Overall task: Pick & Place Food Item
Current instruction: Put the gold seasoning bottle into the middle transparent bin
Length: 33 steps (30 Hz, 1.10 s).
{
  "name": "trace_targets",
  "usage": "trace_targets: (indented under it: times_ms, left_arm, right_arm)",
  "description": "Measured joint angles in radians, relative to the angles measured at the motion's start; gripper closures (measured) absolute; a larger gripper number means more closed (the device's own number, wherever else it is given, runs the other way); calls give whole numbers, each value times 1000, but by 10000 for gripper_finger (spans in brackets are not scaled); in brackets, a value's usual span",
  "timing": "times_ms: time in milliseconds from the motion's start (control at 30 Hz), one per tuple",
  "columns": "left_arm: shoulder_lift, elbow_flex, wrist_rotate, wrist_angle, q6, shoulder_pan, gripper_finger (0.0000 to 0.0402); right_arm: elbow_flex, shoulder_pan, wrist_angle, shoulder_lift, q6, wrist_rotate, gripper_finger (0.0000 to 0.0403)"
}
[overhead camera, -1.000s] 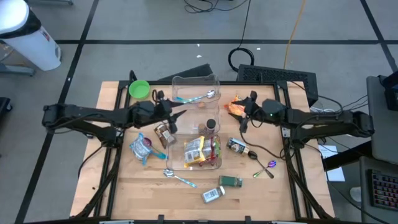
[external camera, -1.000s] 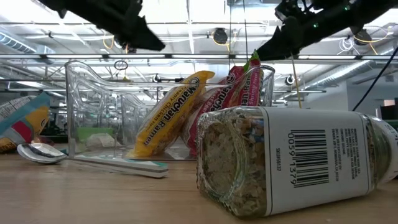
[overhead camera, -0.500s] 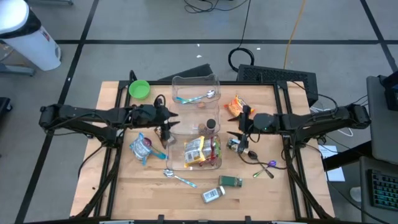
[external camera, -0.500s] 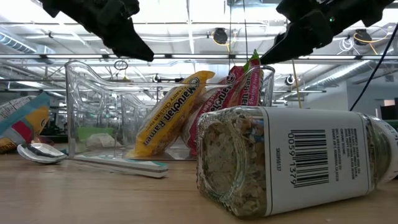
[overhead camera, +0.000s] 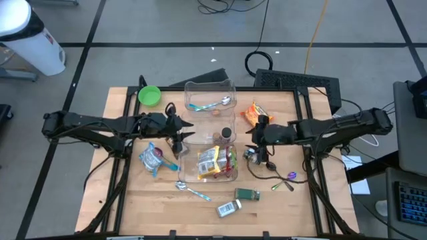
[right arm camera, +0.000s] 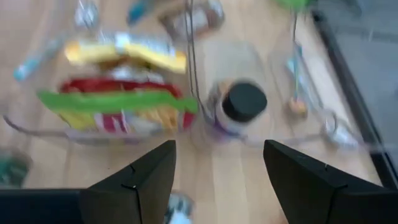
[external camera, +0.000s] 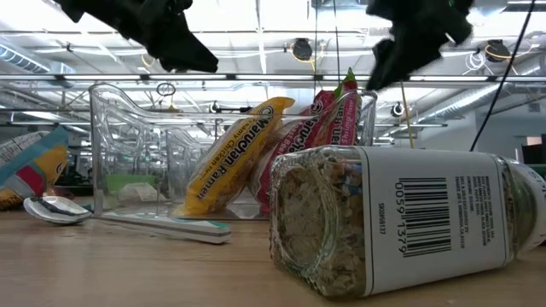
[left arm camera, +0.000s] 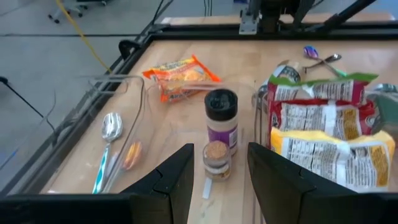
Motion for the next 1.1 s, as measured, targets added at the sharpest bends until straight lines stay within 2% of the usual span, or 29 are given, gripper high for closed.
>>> trace_targets:
  times_ms: [167, 333, 433, 533, 567, 967, 1100]
  left_arm:
    - [0, 0, 0, 33, 1, 0, 243]
    - [0, 0, 0, 58, 1, 0, 243]
    - [0, 0, 4, 65, -1, -1, 243]
    - [0, 0, 36, 65, -2, -1, 243]
    - [0, 0, 44, 66, -1, -1, 243]
    - [0, 0, 50, 84, 28, -1, 243]
    - [0, 0, 50, 83, 59, -1, 243]
  right_arm:
    - [30, 6, -181, 102, -10, -2, 165]
    - [30, 12, -232, 129, -5, -5, 165]
    - [30, 12, -218, 124, 83, -81, 165]
    - [30, 17, -225, 120, 116, -182, 165]
    - [26, 21, -224, 121, 122, -186, 165]
    - [19, 23, -159, 121, 120, -176, 166]
    - [19, 23, -170, 121, 122, -94, 193]
